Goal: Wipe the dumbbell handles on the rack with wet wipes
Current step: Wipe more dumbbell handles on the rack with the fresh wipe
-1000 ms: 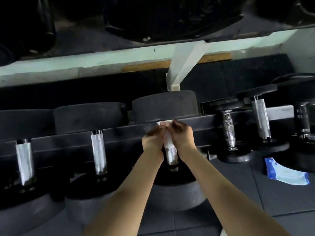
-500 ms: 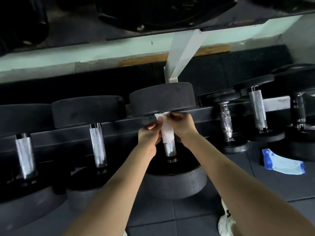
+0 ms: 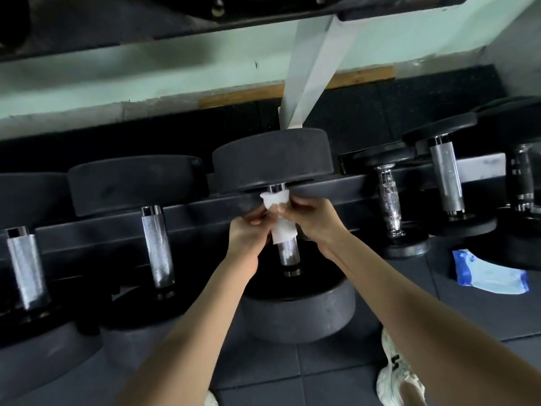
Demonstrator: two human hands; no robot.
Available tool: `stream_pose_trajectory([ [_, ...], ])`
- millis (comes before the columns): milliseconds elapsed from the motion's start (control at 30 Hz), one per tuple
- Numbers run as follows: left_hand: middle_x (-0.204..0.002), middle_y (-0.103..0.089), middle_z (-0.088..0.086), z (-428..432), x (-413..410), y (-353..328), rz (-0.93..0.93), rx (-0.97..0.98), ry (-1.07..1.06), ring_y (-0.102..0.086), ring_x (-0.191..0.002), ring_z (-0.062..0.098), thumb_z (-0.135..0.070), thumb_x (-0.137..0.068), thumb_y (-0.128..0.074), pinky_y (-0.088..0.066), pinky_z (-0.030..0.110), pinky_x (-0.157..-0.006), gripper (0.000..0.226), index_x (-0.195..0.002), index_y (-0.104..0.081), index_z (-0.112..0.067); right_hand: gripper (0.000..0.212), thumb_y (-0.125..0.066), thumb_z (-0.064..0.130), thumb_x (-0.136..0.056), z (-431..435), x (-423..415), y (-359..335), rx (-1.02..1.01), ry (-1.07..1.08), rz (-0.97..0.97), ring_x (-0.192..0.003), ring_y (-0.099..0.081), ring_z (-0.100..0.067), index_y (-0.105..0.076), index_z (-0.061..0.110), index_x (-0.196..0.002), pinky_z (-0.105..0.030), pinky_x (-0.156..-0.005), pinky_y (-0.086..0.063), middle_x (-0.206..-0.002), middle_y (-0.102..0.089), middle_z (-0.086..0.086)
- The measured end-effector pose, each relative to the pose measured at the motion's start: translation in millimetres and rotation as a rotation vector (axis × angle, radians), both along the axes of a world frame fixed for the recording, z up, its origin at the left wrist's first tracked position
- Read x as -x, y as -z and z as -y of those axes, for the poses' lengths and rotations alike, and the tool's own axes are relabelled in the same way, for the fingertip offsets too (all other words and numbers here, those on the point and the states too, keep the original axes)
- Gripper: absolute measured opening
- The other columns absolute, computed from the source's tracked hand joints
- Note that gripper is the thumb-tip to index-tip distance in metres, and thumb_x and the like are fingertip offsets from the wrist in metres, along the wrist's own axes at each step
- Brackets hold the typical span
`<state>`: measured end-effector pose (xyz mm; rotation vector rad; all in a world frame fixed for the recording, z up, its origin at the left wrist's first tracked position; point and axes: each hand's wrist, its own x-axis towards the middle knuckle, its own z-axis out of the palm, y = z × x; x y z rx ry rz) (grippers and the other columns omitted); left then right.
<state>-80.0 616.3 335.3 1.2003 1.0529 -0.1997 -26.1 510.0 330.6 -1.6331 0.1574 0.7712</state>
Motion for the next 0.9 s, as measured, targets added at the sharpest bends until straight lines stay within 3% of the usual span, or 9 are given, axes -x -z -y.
stream_pose_trajectory([
  [100, -0.093, -0.068, -0.005, 3, 9, -1, 0.027, -0.071, 0.078, -0.063, -0.094, 0.012, -0.017, -0.082, -0.070, -0.050, 0.027, -0.092, 0.025, -0.106, -0.067, -0.011, 0.028, -0.074, 0.010, -0.080, 10, 6, 6, -0.003, -0.098, 0.044, -0.086, -0.056, -0.012, -0.068, -0.009, -0.098, -0.029, -0.080, -0.049, -0.104, -0.069, -0.020],
  [167, -0.099, -0.062, -0.007, 0, 15, 0, 0.072, -0.156, 0.171, -0.059, -0.093, 0.006, -0.015, -0.084, -0.068, -0.047, 0.012, -0.084, 0.038, -0.120, -0.060, -0.005, 0.033, -0.075, 0.015, -0.078, 16, 6, 10, 0.028, -0.177, 0.059, -0.085, -0.054, -0.011, -0.067, -0.011, -0.096, -0.028, -0.079, -0.046, -0.103, -0.069, -0.020],
  [267, -0.093, -0.064, -0.007, -5, 22, 3, 0.145, -0.329, 0.412, -0.058, -0.087, 0.004, -0.015, -0.086, -0.065, -0.042, 0.001, -0.071, 0.025, -0.111, -0.065, -0.008, 0.040, -0.077, 0.024, -0.077, 23, 5, 12, 0.104, -0.308, 0.044, -0.080, -0.051, -0.010, -0.065, -0.011, -0.094, -0.028, -0.076, -0.042, -0.085, -0.067, -0.008],
  [367, -0.085, -0.063, -0.009, -9, 29, 9, 0.125, -0.384, 0.537, -0.057, -0.078, 0.001, -0.019, -0.086, -0.066, -0.041, 0.002, -0.066, 0.023, -0.105, -0.067, -0.006, 0.043, -0.078, 0.026, -0.076, 29, 7, 9, 0.191, -0.405, 0.043, -0.068, -0.043, -0.008, -0.064, -0.013, -0.087, -0.019, -0.063, -0.036, -0.071, -0.048, -0.002],
  [467, -0.087, -0.066, -0.004, -3, 39, 14, 0.104, -0.415, 0.641, -0.059, -0.077, 0.007, -0.016, -0.082, -0.070, -0.047, 0.016, -0.073, 0.027, -0.106, -0.066, -0.005, 0.026, -0.079, 0.030, -0.073, 35, 13, 2, 0.285, -0.531, 0.010, -0.056, -0.042, 0.000, -0.072, 0.005, -0.075, -0.013, -0.055, -0.034, -0.057, -0.052, 0.008],
  [567, -0.097, -0.070, 0.012, 0, 45, 19, 0.074, -0.414, 0.705, -0.060, -0.084, 0.015, -0.013, -0.079, -0.073, -0.051, 0.032, -0.086, 0.029, -0.104, -0.067, 0.000, 0.038, -0.079, 0.040, -0.070, 36, 19, 1, 0.420, -0.677, 0.045, -0.055, -0.035, -0.008, -0.067, 0.004, -0.067, -0.024, -0.054, -0.029, -0.054, -0.043, 0.003],
  [733, -0.063, -0.061, 0.006, -10, 35, 0, -0.086, -0.614, 1.061, -0.054, -0.065, 0.026, -0.035, -0.079, -0.071, -0.030, 0.020, -0.050, 0.030, -0.061, -0.062, -0.013, 0.031, -0.077, 0.018, -0.074, 37, 17, -3, 0.604, -0.729, 0.104, -0.056, -0.036, -0.014, -0.056, 0.008, -0.053, -0.027, -0.053, -0.027, -0.055, -0.041, -0.002],
  [800, -0.077, -0.071, 0.007, -13, 30, -8, -0.103, -0.674, 0.978, -0.065, -0.074, 0.022, -0.038, -0.075, -0.073, -0.044, 0.022, -0.057, 0.027, -0.079, -0.074, -0.012, 0.010, -0.074, 0.012, -0.074, 39, 14, -11, 0.657, -0.612, 0.160, -0.063, -0.050, -0.013, -0.070, 0.004, -0.070, -0.025, -0.058, -0.036, -0.062, -0.056, -0.004],
  [900, -0.085, -0.073, 0.003, -13, 29, -23, -0.115, -0.731, 0.560, -0.068, -0.084, 0.018, -0.033, -0.077, -0.071, -0.051, 0.029, -0.072, 0.022, -0.088, -0.074, -0.014, 0.017, -0.075, 0.013, -0.075, 34, 9, -25, 0.598, -0.298, 0.231, -0.079, -0.065, -0.023, -0.073, 0.003, -0.088, -0.031, -0.073, -0.049, -0.077, -0.070, -0.008],
])
